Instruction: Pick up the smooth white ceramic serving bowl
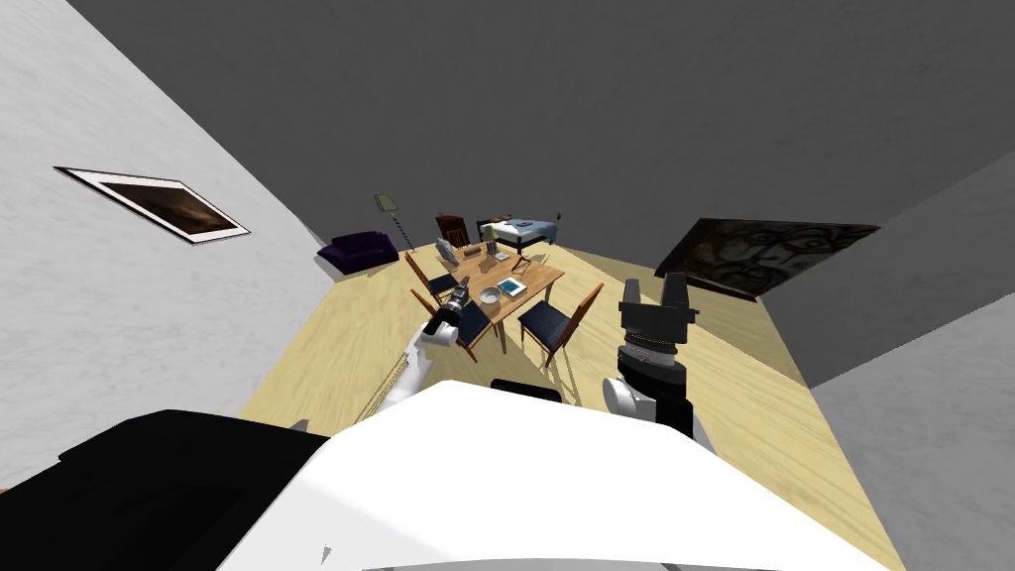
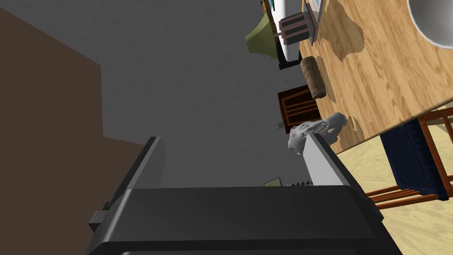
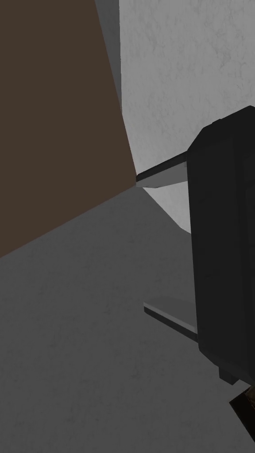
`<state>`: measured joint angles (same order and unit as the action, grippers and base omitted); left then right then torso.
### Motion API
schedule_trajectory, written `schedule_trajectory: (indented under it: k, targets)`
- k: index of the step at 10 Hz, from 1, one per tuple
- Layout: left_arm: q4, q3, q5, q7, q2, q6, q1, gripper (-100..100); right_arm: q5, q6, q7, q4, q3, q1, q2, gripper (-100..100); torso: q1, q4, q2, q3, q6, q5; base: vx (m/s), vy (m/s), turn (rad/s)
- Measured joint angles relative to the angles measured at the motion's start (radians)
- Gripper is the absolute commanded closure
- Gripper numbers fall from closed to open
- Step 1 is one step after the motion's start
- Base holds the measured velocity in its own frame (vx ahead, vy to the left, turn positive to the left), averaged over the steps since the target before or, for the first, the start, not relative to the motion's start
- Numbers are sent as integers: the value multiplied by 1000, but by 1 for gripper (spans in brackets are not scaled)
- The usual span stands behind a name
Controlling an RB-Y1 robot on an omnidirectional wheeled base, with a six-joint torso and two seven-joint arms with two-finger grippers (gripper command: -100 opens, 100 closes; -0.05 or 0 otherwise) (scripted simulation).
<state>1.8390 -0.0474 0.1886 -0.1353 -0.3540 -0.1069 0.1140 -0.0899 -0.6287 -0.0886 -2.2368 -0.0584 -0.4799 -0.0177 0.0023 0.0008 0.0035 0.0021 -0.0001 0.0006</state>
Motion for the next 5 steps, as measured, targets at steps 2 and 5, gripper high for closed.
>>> schedule_trajectory:
  k: [2,5]
  targets:
    - [-37,-3,29,-6,-22,-52,-30,-100,0,0,0,0,0,0,0,0,0,0,-1,0,0,0,-51,10,-197]
    - [-114,0,73,-21,-49,-118,-75,-100,0,0,0,0,0,0,0,0,0,-1,-3,-2,0,0,-20,10,-104]
